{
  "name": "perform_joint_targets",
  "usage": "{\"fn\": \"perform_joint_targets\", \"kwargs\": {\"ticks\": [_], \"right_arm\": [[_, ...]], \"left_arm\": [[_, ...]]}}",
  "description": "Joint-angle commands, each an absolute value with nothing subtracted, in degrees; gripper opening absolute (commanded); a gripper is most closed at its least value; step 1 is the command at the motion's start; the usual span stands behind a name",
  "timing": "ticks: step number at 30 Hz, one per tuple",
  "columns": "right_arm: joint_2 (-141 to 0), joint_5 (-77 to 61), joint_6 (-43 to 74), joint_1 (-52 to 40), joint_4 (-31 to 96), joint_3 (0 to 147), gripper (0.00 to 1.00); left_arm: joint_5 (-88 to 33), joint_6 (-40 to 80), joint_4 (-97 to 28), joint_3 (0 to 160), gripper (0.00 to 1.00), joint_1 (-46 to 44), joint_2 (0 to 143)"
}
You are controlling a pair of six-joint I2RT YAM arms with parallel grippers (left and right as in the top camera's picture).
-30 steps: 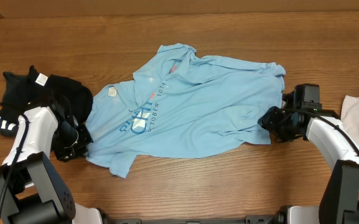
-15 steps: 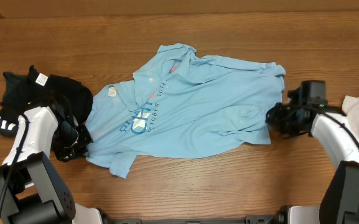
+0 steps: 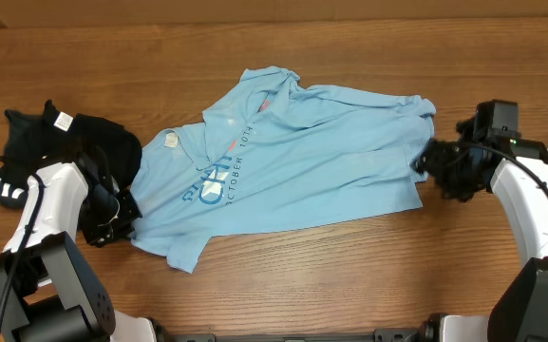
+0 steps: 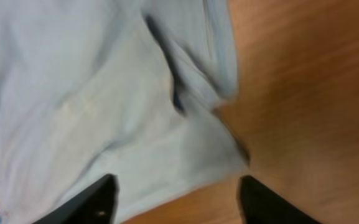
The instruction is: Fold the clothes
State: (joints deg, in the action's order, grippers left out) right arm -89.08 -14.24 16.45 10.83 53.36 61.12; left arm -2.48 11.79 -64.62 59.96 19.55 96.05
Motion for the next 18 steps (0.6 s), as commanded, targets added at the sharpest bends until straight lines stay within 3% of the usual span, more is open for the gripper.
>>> {"fn": "perform_joint_targets", "kwargs": {"ticks": [1,2,4,9,12,13,14,15,18], "right_arm": [[-88.3,-14.6,18.0,10.9,54.3,58.2,0.47],[-89.0,-14.6,19.0,11.0,52.5,55.7,0.45],[-90.7,-14.7,21.6,10.9,49.1,52.7,0.58],[-95.0,-14.4,25.4,10.9,45.0,51.2,0.6],[-100.0,-15.7,25.8,10.9,43.5,51.2,0.43],[-101.3,-15.7,25.8,10.9,43.2,51.2,0.34],[-101.8,-16.2,25.7,10.9,42.7,51.2,0.15],[-101.7,-16.2,25.7,11.0,42.4,51.2,0.07],[-98.3,-16.8,23.5,11.0,43.2,52.4,0.04]], "left_arm": [[-1.5,11.1,-64.6,61.0,0.04,19.9,95.1],[-1.5,11.1,-64.6,61.0,0.04,19.9,95.1],[-1.5,11.1,-64.6,61.0,0.04,19.9,95.1],[-1.5,11.1,-64.6,61.0,0.04,19.9,95.1],[-1.5,11.1,-64.7,61.0,0.08,19.9,95.1],[-1.5,11.0,-64.7,61.0,0.09,19.9,95.1],[-1.5,10.4,-64.8,61.1,0.09,19.9,95.1],[-1.5,9.7,-65.6,61.7,0.09,19.9,95.1],[-4.7,7.4,-69.2,66.1,0.22,19.8,94.2]]}}
